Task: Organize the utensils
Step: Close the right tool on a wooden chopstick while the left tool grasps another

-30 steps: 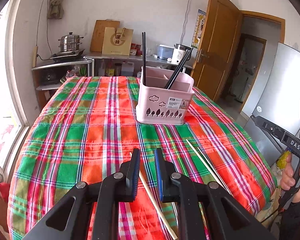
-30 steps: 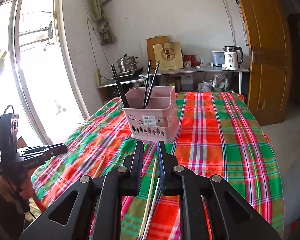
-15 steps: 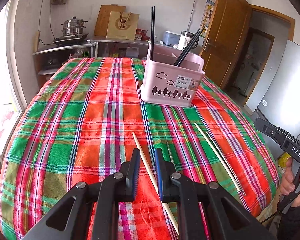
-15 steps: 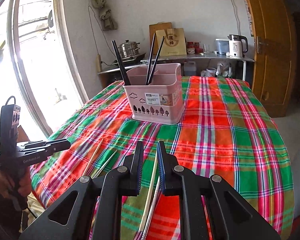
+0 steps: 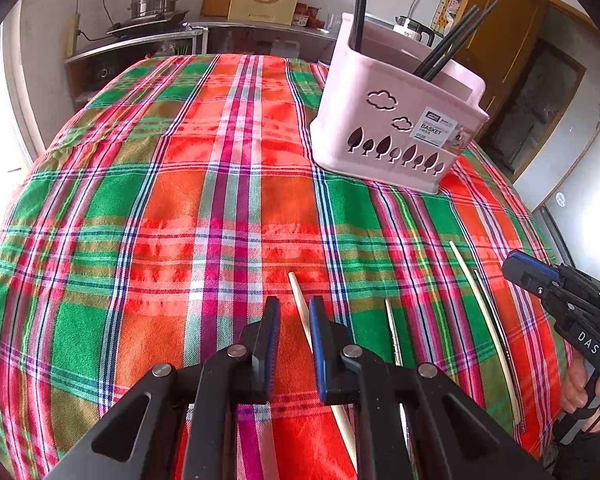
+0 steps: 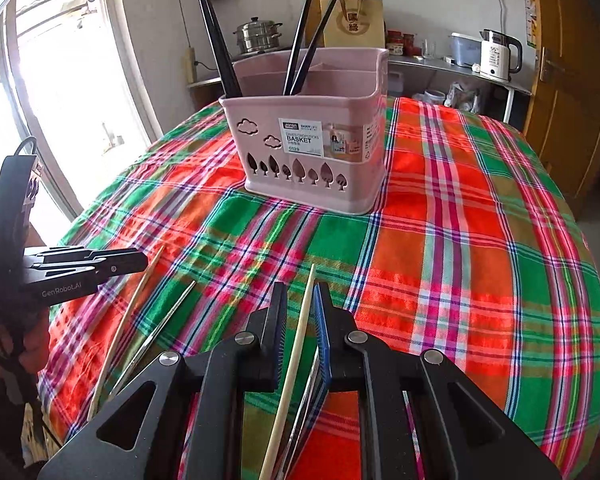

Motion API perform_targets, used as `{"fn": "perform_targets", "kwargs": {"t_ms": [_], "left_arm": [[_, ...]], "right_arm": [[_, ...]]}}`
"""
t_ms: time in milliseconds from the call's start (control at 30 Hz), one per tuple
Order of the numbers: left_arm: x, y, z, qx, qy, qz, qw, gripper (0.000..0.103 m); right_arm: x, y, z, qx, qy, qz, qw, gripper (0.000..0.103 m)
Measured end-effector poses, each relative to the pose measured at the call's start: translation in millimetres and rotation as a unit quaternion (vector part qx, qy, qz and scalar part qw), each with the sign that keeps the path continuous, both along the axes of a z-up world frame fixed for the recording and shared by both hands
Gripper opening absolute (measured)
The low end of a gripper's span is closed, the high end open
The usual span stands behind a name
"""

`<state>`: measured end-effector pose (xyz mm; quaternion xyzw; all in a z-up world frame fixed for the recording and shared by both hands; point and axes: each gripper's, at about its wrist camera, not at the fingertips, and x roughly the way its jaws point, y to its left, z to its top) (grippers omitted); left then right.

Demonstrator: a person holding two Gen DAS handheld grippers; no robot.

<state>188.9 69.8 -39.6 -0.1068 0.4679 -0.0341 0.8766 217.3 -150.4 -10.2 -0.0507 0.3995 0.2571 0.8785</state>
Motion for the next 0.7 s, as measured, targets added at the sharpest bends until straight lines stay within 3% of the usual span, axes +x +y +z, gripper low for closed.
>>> {"fn": "perform_targets", "kwargs": {"t_ms": [367,633,700], "left_arm": [[6.8,-4.1,-4.8,0.008,0.004,-0.002,1.0000,0.014],[10.3,-21.0,-3.0,0.065,0.008,-0.015,0.9977,0.014],[12.7,-24.1,-2.6,0.073,0.011,-0.017,0.9971,0.014]], "right_arm": [[31.9,18.4,-24.1,-0.034,0.033,0.004,0.999,0.014],[37.1,28.4,-30.0,-0.062,0.038,0.012,0.997,0.013],[39.2,30.5,-30.1,-0.069,0.037,0.013,0.997,0.009]]}}
